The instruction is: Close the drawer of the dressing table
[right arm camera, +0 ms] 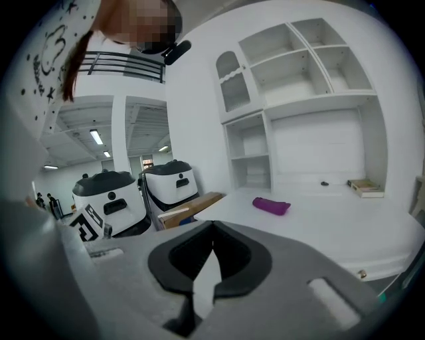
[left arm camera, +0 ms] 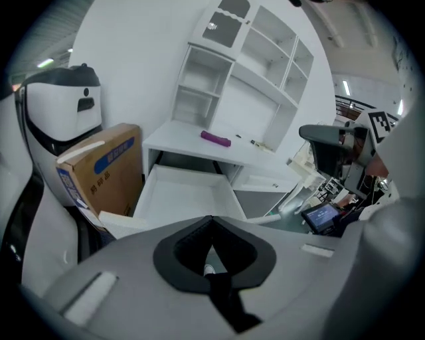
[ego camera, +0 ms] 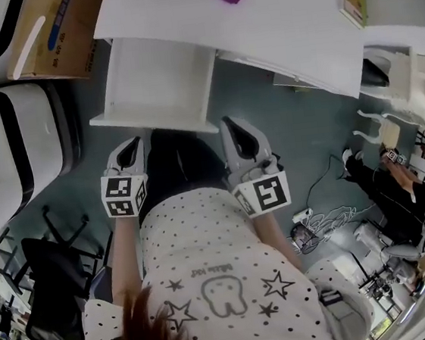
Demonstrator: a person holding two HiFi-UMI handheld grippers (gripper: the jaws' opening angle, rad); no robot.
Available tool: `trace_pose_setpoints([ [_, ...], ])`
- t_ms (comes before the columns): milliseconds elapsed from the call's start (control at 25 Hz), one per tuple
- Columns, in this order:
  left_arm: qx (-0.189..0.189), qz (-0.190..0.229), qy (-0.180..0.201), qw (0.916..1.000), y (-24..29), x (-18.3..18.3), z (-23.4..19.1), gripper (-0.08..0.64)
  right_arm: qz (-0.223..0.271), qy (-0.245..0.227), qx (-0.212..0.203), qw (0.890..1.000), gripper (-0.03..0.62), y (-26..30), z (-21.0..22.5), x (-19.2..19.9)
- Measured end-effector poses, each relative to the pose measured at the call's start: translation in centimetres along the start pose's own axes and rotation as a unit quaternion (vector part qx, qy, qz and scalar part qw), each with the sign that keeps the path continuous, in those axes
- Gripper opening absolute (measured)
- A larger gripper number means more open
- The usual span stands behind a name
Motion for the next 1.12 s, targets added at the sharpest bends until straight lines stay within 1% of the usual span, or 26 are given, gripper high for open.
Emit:
trace_pose_setpoints([
  [80, 0.008, -0.024, -0.005, 0.9997, 1.7, 1.7, -0.1, -0.002, -0.005, 0.001, -0.007, 1.000, -0.003, 0.2, -0.3, 0.5],
  [240, 0.012, -0.063, -0.023, 0.9977, 5.2, 4.3, -0.8, 0.000, -0.021, 0.002, -0.012, 1.000, -0.005, 0.3, -0.5, 1.8],
  [560, 0.010, -0.115, -0.048, 0.9922, 9.7, 8.4, -1.6, 0.029, -0.043, 0.018, 0.006, 0.999, -0.004, -0.6, -0.5, 3.9],
  [680, 0.011, -0.133, -0.055, 0.9896, 10.7, 9.4, -1.8, 0.062, -0.047, 0.024, 0.012, 0.999, -0.004, -0.8, -0.5, 4.3],
  [760, 0.011, -0.141, -0.052, 0.9886, 11.3, 9.8, -1.8, 0.077, -0.048, 0.027, 0.017, 0.998, -0.005, -1.0, -0.4, 4.4],
  [920, 0.019, -0.157, -0.048, 0.9863, 12.6, 10.1, -1.6, 0.139, -0.052, 0.034, 0.019, 0.998, -0.004, -0.8, -0.5, 4.7],
  [1000, 0.019, -0.162, -0.050, 0.9854, 13.1, 10.3, -1.4, 0.146, -0.054, 0.036, 0.018, 0.998, -0.005, -0.7, -0.7, 4.9],
  [1120, 0.008, -0.167, -0.056, 0.9844, 13.6, 10.6, -1.8, 0.147, -0.053, 0.039, 0.018, 0.998, -0.003, -0.4, -1.0, 5.0],
])
Point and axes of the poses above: the fingertips, and each gripper's own axes: y forward along the fingers, z to its right, x out of its underside, the point moved 5 cm from there along -y, backward along the fingers, and after that the axes turned 2 degrees about -z, right-handed, at the moved point
